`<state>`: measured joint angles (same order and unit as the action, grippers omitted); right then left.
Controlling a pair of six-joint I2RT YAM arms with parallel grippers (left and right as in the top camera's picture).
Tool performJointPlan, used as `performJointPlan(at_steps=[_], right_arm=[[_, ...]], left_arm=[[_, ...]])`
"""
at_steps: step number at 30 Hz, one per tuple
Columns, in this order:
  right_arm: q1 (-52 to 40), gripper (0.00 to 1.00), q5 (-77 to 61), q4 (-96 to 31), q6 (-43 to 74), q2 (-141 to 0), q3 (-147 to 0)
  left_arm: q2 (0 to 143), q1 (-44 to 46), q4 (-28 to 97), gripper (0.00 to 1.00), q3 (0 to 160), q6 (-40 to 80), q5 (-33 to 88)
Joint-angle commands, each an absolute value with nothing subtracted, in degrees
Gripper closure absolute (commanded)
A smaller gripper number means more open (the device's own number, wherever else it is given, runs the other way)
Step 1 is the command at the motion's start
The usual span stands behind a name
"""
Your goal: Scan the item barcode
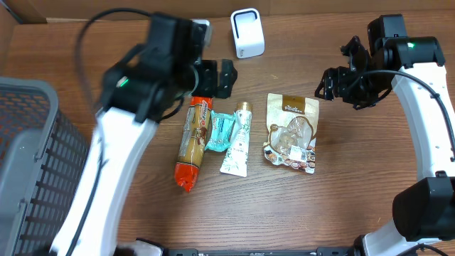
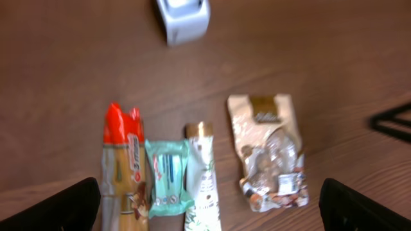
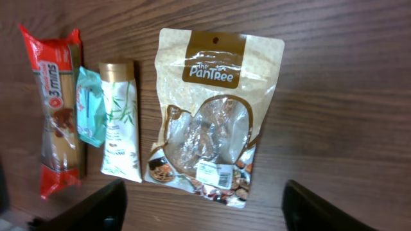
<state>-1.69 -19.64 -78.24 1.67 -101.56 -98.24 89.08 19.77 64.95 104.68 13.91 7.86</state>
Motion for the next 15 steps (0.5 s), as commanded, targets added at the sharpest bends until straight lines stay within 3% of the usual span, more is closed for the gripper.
performJointPlan(at_steps=[1, 8, 15], right_arm=[[-1.9, 0.28, -20.6, -78.6, 1.7, -101.4, -98.2], [-1.9, 0.12, -18.6, -79.0, 2.0, -94.0, -98.2], [-1.9, 0.12, -18.4, -79.0, 4.7, -84.9, -98.2]], left_arm=[[83.3, 19.5, 67.0, 0.00, 105.8, 11.5, 6.8], [77.8, 19.5, 70.5, 0.00, 105.8, 11.6, 1.9], [75.2, 19.5, 70.5, 0.00, 105.8, 11.6, 1.9]])
